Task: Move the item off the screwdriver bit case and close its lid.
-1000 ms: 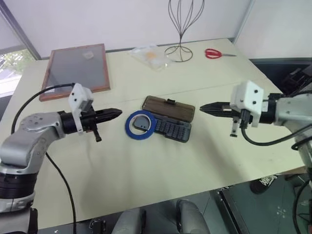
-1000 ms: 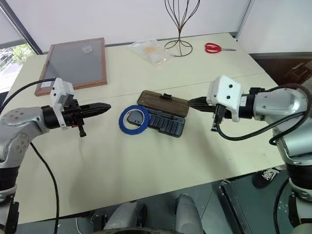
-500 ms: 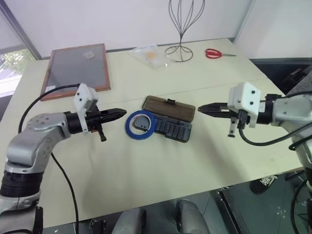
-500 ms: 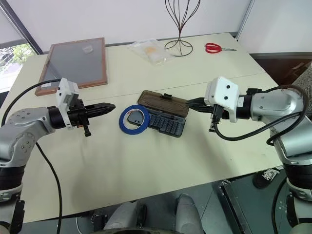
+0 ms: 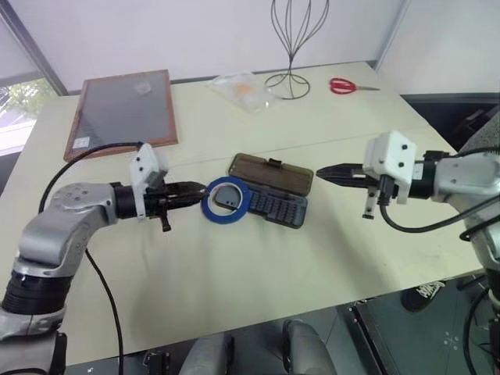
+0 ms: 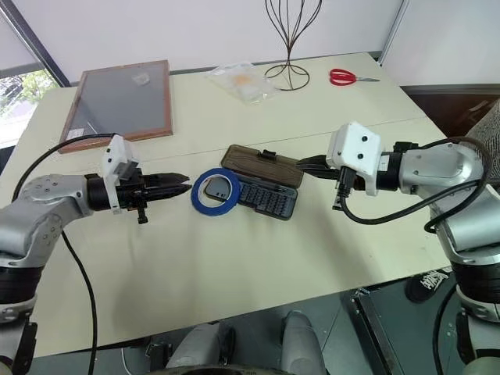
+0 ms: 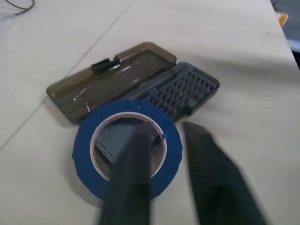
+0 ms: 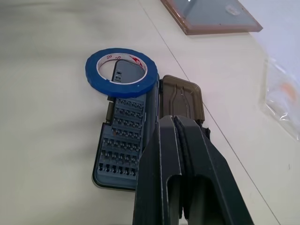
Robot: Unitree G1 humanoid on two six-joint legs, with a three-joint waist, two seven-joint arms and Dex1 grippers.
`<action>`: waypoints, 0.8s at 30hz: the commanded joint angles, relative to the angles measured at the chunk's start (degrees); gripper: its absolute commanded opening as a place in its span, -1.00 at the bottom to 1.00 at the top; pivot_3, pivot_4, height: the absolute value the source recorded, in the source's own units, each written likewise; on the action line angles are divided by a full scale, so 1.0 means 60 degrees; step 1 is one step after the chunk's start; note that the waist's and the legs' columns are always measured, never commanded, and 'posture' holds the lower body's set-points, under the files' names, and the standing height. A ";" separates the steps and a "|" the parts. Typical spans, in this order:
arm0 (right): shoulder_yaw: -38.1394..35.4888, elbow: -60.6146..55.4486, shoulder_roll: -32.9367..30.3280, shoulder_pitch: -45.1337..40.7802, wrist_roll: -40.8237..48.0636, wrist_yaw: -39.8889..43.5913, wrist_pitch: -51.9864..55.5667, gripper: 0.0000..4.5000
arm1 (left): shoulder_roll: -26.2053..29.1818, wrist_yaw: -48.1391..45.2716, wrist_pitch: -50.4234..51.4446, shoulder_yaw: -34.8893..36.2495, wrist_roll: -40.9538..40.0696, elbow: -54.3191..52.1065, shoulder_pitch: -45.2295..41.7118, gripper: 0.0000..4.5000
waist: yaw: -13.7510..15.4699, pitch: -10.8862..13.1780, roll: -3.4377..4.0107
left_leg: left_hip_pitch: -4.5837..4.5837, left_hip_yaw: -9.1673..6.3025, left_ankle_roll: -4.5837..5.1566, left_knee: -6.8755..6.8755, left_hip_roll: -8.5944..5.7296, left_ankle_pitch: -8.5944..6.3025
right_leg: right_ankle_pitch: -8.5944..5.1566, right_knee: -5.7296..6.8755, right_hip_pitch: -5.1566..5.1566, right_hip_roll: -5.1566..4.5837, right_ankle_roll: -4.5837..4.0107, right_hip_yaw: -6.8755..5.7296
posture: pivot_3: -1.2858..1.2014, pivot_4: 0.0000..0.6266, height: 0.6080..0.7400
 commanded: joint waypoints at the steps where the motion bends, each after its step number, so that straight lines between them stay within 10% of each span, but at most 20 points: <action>1: -0.0081 -0.0304 0.0038 -0.0135 0.0039 -0.0102 -0.0023 -1.00 | 0.0201 -0.0541 -0.0608 -0.0476 0.0493 0.0000 -0.0251 0.24 | 0.0005 0.0000 0.0000 | -0.0001 0.0000 0.0000 0.0000 0.0000 0.0000 | 0.0000 -0.0001 0.0000 0.0000 0.0000 0.0000 | 0.03 -0.52 1.00; 4: -0.0087 -0.0453 0.0111 -0.0031 0.0081 -0.0206 0.0069 -1.00 | 0.0085 -0.0892 -0.1227 -0.1019 0.1028 0.0211 -0.0414 0.98 | 0.0010 0.0000 0.0000 | -0.0003 0.0000 0.0000 0.0001 0.0000 0.0000 | 0.0000 -0.0001 0.0000 0.0000 0.0000 0.0000 | 0.03 -0.52 1.00; 24: -0.0191 -0.1180 0.0360 0.0508 0.0145 -0.0911 0.0457 -1.00 | -0.1261 -0.1139 -0.3715 -0.2236 0.3185 0.2791 -0.0688 0.98 | 0.0019 0.0000 0.0000 | -0.0003 0.0004 0.0001 0.0008 -0.0004 0.0000 | 0.0001 0.0007 0.0000 0.0000 0.0001 -0.0001 | 0.03 -0.52 1.00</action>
